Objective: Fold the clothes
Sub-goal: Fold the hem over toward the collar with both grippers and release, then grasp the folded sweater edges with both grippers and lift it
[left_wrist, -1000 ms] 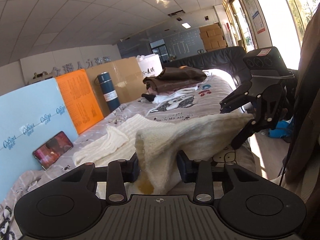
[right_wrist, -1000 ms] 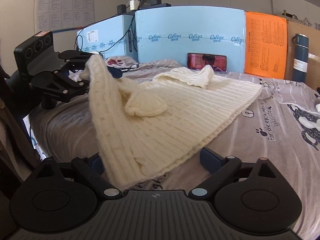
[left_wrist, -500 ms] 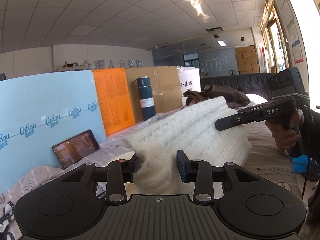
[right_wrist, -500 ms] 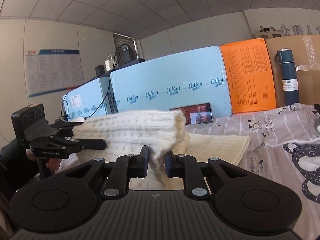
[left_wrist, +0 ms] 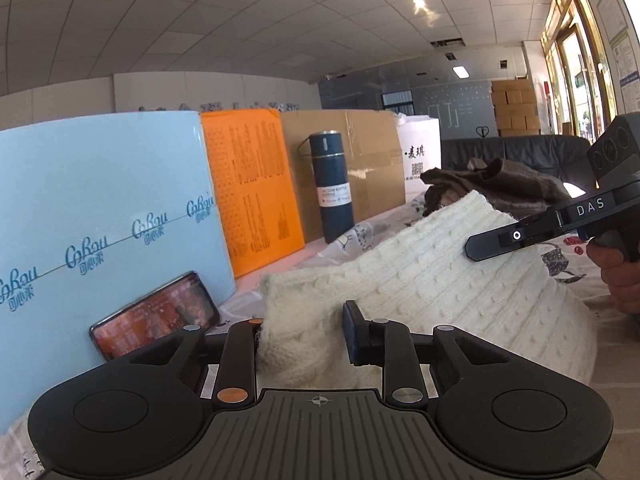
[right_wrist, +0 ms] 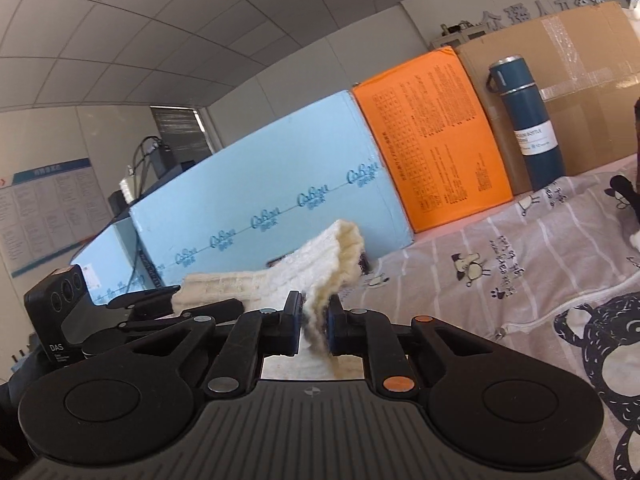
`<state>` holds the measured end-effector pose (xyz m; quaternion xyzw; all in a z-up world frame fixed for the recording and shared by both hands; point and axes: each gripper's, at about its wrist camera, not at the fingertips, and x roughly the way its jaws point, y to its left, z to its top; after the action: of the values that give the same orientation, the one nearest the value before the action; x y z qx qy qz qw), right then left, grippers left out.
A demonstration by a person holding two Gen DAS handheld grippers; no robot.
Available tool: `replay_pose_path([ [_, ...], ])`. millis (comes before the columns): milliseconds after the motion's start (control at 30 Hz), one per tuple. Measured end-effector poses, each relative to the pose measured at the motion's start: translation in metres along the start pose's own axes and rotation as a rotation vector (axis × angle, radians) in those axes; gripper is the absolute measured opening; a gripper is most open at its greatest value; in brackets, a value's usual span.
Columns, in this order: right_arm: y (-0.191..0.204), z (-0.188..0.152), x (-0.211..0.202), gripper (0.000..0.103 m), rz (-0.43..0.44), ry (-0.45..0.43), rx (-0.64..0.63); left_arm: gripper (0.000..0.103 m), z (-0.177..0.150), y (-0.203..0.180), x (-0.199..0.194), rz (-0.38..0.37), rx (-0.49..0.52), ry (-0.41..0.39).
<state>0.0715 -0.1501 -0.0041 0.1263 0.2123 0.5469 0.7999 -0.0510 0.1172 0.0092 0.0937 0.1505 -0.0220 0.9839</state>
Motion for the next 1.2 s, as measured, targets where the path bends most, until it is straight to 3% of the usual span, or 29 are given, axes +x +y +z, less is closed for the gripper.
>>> replay_pose_path([
  [100, -0.013, -0.007, 0.015, 0.011, -0.088, 0.055, 0.025, 0.026, -0.008, 0.001, 0.014, -0.012, 0.004, 0.058],
  [233, -0.022, -0.015, 0.025, 0.012, -0.138, 0.119, 0.056, 0.033, -0.016, -0.001, 0.027, 0.002, 0.024, 0.129],
  [333, -0.024, -0.018, 0.027, 0.016, -0.167, 0.14, 0.067, 0.049, -0.014, 0.0, 0.02, 0.045, 0.024, 0.114],
  [400, -0.025, -0.02, 0.025, 0.017, -0.17, 0.141, 0.08, 0.067, -0.009, 0.005, 0.015, 0.102, 0.003, 0.1],
  [567, -0.027, -0.019, 0.022, 0.018, -0.178, 0.13, 0.097, 0.094, 0.003, 0.029, -0.015, 0.163, -0.18, 0.085],
  [667, -0.027, -0.018, 0.02, 0.031, -0.192, 0.121, 0.098, 0.095, -0.001, 0.037, -0.034, 0.174, -0.283, 0.125],
  [733, -0.027, -0.018, 0.017, 0.051, -0.205, 0.108, 0.097, 0.095, -0.007, 0.034, -0.041, 0.166, -0.303, 0.161],
  [833, -0.026, -0.017, 0.012, 0.071, -0.224, 0.088, 0.097, 0.095, -0.011, 0.026, -0.045, 0.136, -0.303, 0.185],
  [933, -0.027, -0.017, 0.011, 0.084, -0.231, 0.097, 0.107, 0.095, -0.015, 0.018, -0.049, 0.107, -0.304, 0.209],
  [1067, -0.029, -0.018, 0.014, 0.087, -0.223, 0.131, 0.126, 0.095, -0.024, 0.017, -0.031, 0.042, -0.44, 0.251],
  [1200, -0.03, -0.02, 0.016, 0.09, -0.223, 0.157, 0.142, 0.096, -0.036, 0.016, -0.019, 0.046, -0.5, 0.293],
])
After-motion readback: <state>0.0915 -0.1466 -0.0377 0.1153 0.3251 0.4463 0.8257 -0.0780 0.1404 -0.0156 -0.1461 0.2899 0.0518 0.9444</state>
